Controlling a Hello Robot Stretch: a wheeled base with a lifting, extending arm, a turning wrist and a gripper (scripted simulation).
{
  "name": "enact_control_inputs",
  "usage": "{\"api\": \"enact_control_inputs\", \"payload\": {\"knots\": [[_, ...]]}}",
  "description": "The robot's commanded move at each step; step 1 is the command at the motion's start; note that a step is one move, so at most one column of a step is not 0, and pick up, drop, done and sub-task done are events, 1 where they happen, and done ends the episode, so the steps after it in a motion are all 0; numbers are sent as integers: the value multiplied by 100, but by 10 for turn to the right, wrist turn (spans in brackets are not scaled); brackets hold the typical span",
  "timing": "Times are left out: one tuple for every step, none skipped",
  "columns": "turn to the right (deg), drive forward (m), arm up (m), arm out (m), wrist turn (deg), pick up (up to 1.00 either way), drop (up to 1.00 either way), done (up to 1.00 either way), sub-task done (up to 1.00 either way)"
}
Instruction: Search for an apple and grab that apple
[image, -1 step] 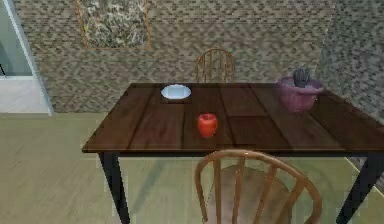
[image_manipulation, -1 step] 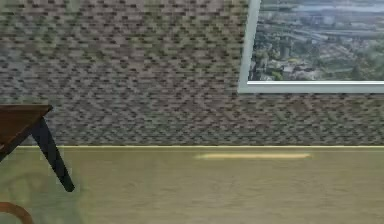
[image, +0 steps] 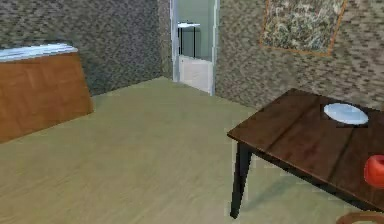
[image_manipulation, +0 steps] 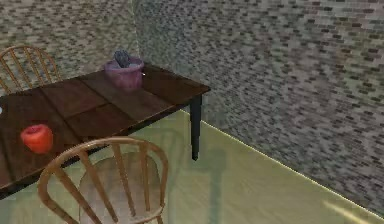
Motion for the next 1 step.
{"api": "enact_control_inputs", "payload": {"knots": [[-450, 0, 0, 0, 0, 0, 0, 0, 0]]}}
